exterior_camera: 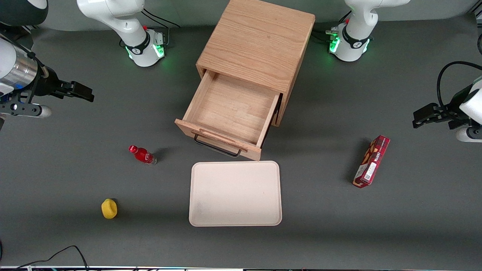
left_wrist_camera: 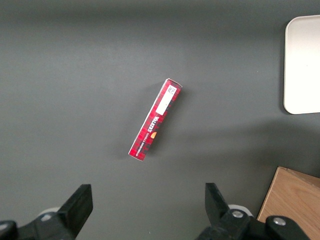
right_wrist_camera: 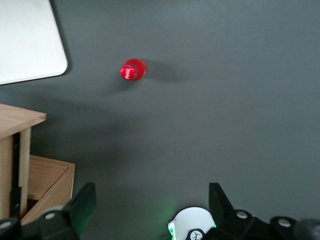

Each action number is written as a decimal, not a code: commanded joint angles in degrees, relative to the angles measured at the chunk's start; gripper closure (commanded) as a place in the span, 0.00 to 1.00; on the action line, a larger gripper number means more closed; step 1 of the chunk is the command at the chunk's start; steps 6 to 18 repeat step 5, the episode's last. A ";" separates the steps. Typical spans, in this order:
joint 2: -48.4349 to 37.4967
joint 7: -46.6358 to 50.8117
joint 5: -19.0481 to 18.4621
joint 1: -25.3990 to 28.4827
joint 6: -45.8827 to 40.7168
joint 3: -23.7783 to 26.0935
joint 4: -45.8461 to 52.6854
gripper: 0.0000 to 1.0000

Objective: Open upper drawer

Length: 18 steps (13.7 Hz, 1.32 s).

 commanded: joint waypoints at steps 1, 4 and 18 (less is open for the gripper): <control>-2.96 1.96 -0.93 0.61 3.57 -0.84 -4.02 0.00; -1.81 2.05 -1.19 0.52 4.28 -1.02 -1.73 0.00; -1.90 1.79 -1.45 0.52 4.19 -1.19 -1.99 0.00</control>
